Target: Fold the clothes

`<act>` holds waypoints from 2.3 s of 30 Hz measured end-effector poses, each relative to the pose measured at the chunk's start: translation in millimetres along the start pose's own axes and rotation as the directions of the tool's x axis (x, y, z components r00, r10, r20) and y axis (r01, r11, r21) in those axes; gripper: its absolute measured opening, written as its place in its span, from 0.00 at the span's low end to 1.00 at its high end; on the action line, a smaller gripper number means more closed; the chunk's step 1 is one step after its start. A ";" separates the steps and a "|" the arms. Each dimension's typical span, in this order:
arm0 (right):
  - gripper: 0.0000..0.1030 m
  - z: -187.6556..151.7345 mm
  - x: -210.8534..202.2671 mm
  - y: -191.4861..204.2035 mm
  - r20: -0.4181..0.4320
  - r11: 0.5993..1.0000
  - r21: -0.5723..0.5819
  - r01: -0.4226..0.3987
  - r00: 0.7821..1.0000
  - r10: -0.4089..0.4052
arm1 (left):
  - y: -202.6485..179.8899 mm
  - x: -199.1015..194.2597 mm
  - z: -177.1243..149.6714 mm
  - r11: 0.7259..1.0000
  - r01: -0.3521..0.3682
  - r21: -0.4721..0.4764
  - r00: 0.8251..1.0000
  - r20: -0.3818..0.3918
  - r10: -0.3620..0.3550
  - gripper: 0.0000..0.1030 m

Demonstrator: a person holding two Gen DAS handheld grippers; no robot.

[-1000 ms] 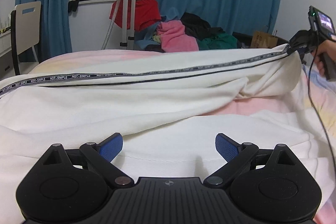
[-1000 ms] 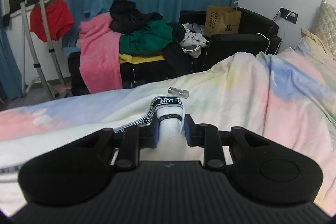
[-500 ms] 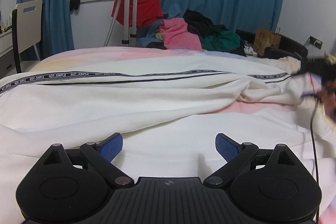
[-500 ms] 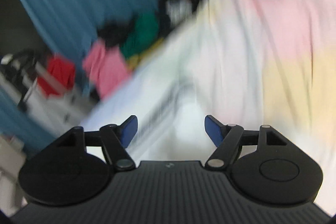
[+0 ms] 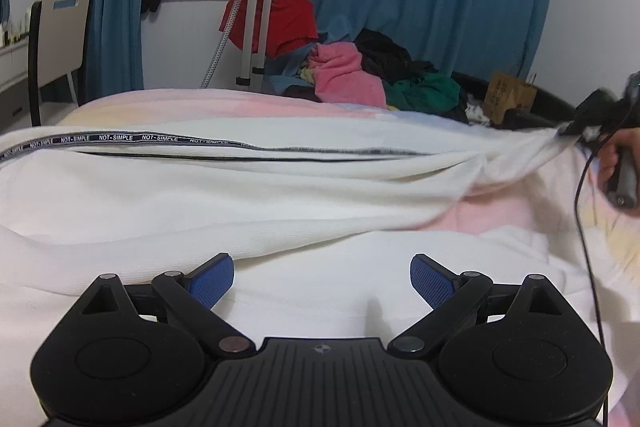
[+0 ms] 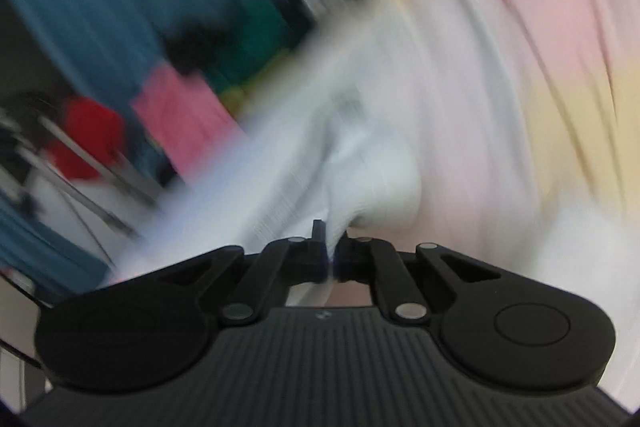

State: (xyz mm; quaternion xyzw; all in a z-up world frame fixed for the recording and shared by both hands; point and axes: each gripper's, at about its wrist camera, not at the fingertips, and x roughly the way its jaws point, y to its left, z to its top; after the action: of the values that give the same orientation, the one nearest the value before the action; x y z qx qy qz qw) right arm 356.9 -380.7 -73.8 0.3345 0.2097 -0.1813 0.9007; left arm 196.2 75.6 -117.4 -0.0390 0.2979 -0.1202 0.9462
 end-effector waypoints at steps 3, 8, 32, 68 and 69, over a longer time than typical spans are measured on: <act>0.06 21.5 -24.3 1.7 0.108 0.999 -0.054 -0.007 0.994 0.013 | 4.2 -4.4 3.3 0.999 0.018 -0.032 1.000 0.009 -0.017 0.94; 0.06 -6.2 -17.2 -55.8 0.024 0.995 -0.018 0.097 0.995 -0.097 | 7.9 -12.6 6.0 0.999 0.019 -0.043 1.000 0.021 -0.018 0.94; 0.12 -47.5 -37.7 -142.1 -0.054 0.995 -0.020 0.098 0.994 -0.099 | 0.0 -48.3 13.4 1.000 0.010 -0.005 0.997 0.083 -0.009 0.94; 0.70 -104.4 -262.7 -63.5 0.022 0.878 -0.473 -0.073 0.995 0.095 | 163.1 -184.9 -30.5 0.715 -0.278 -0.641 0.960 -0.198 0.196 0.98; 0.70 -104.3 -261.9 -65.1 0.018 0.880 -0.470 -0.072 0.996 0.091 | 179.8 -190.5 -33.3 0.656 -0.288 -0.698 0.958 -0.217 0.190 0.98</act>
State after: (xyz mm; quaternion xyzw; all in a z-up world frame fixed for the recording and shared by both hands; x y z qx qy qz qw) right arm 78.1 -307.3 -49.2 0.1120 0.2149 -0.0939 0.9656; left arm 62.6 297.3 -65.2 -0.3609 0.3820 0.1302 0.8407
